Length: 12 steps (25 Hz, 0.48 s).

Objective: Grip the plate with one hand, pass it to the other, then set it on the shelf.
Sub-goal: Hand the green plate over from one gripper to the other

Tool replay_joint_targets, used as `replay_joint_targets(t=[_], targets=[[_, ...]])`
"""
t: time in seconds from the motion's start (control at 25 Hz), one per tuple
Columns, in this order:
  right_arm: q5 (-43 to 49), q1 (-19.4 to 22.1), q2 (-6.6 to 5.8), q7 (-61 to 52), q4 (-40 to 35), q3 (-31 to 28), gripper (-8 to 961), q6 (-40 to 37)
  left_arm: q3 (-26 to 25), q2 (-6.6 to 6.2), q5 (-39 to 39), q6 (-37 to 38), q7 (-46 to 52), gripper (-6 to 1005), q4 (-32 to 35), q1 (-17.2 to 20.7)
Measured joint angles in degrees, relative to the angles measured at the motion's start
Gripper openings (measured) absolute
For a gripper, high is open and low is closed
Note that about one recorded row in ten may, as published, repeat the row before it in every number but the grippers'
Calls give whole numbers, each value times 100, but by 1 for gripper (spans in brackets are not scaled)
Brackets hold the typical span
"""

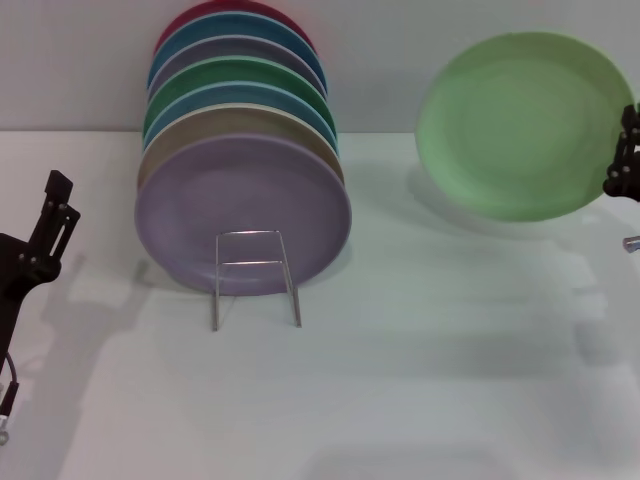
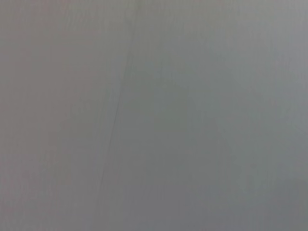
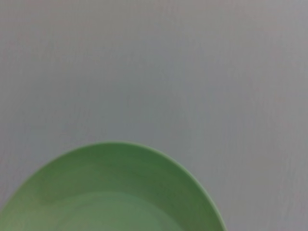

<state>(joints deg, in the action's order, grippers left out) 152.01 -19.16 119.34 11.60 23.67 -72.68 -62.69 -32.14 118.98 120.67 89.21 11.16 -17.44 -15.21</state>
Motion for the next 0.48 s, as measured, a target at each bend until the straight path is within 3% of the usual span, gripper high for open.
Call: replay_joint_targets(t=[0.16,0.48], targets=[[36,-84,-3,-143,-181,76,19,-35,28,8,1,18,-1,822,-36,33],[13,126,-18,-431,-310,335,18,-415,355,10,1,134,-34,822,-169,60]])
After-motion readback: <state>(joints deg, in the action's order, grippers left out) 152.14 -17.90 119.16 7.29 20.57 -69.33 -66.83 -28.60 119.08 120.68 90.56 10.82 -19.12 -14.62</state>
